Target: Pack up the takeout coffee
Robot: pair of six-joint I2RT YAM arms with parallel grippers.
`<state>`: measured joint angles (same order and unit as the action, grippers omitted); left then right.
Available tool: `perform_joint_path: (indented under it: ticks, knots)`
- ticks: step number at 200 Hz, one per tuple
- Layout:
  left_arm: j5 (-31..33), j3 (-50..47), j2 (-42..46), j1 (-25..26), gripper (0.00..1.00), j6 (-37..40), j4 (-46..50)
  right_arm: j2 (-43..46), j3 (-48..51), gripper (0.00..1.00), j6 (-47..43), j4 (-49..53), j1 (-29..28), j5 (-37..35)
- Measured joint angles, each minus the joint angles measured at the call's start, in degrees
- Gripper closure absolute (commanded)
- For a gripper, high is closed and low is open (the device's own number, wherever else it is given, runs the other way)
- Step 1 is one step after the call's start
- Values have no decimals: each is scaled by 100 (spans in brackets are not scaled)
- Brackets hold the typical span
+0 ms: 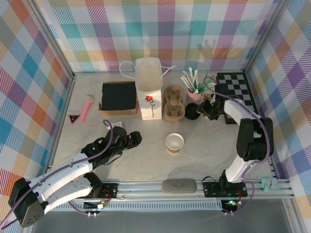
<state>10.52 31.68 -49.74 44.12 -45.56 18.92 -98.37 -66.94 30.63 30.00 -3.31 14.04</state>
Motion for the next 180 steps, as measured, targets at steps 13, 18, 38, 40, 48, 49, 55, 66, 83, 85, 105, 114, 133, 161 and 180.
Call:
perform_joint_path:
  ticks: [13,18,38,40,48,49,55,66,83,85,105,114,133,161,180]
  knots:
    - [22,0,13,0,22,0,46,-68,-20,57,22,-63,0,0]
    - [35,0,15,0,22,0,57,-90,-22,58,24,-68,0,0]
    - [72,0,31,0,22,0,59,-173,-26,59,33,-90,0,-2]
    - [72,0,31,0,22,2,59,-181,-26,59,37,-90,0,-2]
    - [72,0,31,0,22,2,59,-203,-26,60,44,-92,0,-2]
    - [72,0,31,0,22,2,57,-208,-26,60,44,-92,0,-2]
    - [70,0,31,0,22,0,59,-223,-26,61,46,-98,0,-2]
    - [72,0,31,0,22,0,59,-238,-26,62,48,-122,0,0]
    - [72,0,31,0,22,0,59,-267,-28,64,52,-170,0,0]
    - [72,0,31,0,22,2,59,-269,-28,64,55,-175,0,0]
    - [72,0,31,0,22,2,59,-310,-37,66,70,-203,0,0]
    - [72,0,31,0,22,2,59,-321,-37,67,70,-212,0,0]
    - [72,0,31,0,22,2,59,-345,-55,68,70,-212,0,0]
    - [74,0,31,0,22,2,59,-413,-127,70,98,-247,0,4]
    - [98,0,37,0,22,2,61,-424,-144,72,138,-258,-2,15]
